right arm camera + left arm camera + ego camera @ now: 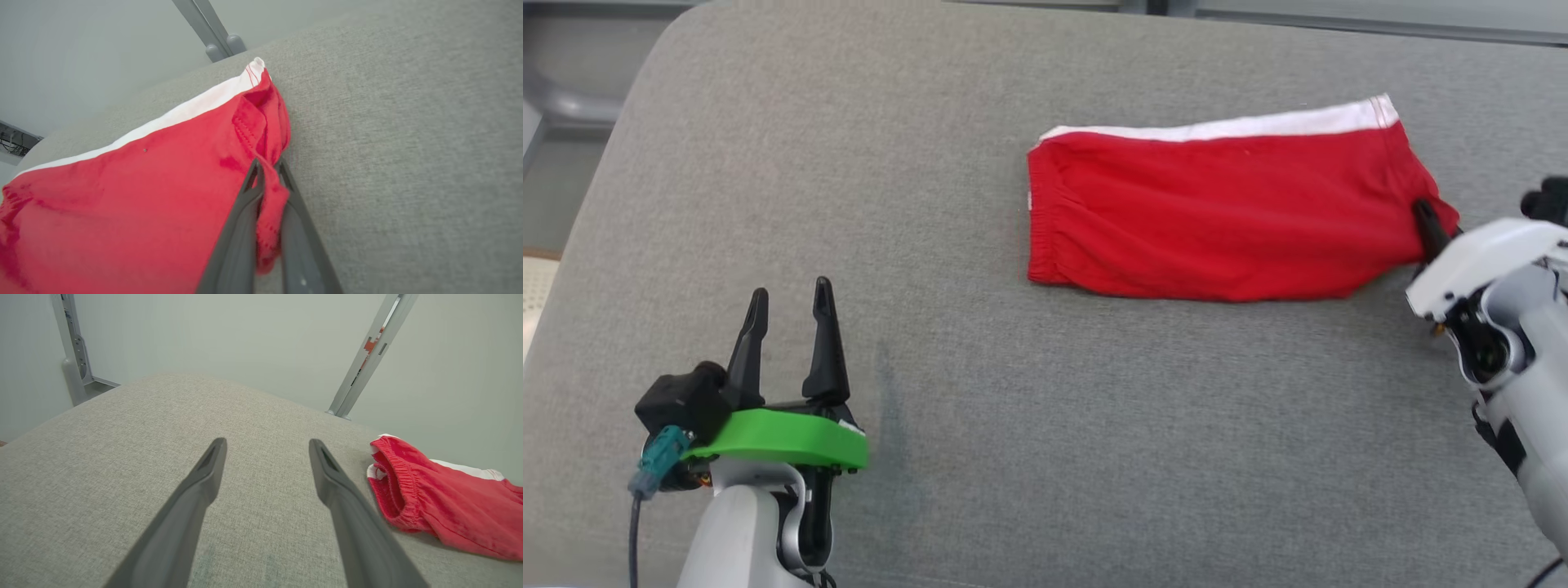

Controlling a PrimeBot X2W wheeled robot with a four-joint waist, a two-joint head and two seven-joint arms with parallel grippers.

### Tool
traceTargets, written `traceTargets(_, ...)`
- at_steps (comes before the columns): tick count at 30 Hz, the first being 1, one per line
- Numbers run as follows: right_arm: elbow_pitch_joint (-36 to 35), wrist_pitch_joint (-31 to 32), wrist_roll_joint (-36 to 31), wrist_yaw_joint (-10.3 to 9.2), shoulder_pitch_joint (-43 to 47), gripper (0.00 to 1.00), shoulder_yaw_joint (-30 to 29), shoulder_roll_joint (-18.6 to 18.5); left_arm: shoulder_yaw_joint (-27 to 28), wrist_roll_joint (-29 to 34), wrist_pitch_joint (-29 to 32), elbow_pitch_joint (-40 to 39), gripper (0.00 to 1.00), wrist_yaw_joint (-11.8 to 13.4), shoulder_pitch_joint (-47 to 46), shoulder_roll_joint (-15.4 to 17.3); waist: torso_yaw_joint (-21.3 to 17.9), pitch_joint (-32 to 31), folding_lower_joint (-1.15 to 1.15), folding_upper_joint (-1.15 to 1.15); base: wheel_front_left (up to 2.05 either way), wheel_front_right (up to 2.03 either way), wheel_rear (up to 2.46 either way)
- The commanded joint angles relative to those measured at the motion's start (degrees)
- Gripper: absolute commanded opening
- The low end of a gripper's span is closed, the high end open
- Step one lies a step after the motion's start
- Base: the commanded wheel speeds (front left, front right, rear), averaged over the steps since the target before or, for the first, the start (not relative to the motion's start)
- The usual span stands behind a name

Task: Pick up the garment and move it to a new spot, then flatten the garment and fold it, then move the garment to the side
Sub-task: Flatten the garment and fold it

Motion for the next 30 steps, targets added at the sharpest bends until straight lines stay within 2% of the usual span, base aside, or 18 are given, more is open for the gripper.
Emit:
traceTargets(1,-1.24,-0.54,1.32,-0.06,2.49,0.0,-0.12,-1.12,0.06,1.77,0.0,-0.33,1.0,-0.24,1.11,0.09,-2.46,-2.32,0.0,0.0,0.0,0.0,0.0)
traceTargets(5,-4.83,-1.57,5.45,-0.06,9.07,0.0,-1.78,-3.72,0.8,4.53,0.0,-0.69,1.0,-0.45,2.82,0.11,-4.51,-4.26,0.0,0.0,0.0,0.0,0.0)
traceTargets(12,-7.54,-1.99,9.69,-0.06,15.41,0.0,-4.44,-4.76,2.08,8.02,0.0,-1.51,1.0,-0.5,5.14,0.64,-6.34,-6.31,0.0,0.0,0.0,0.0,0.0)
traceTargets(20,-8.02,-3.53,9.04,-0.06,19.33,0.0,-5.9,-5.96,1.84,13.36,0.0,-4.11,1.0,0.42,8.5,1.53,-6.37,-8.55,0.0,0.0,0.0,0.0,0.0)
traceTargets(30,-6.69,-4.97,7.81,-0.06,20.04,0.0,-7.27,-5.43,2.89,13.31,0.0,-5.47,1.0,0.89,10.98,1.33,-5.97,-9.47,0.0,0.0,0.0,0.0,0.0)
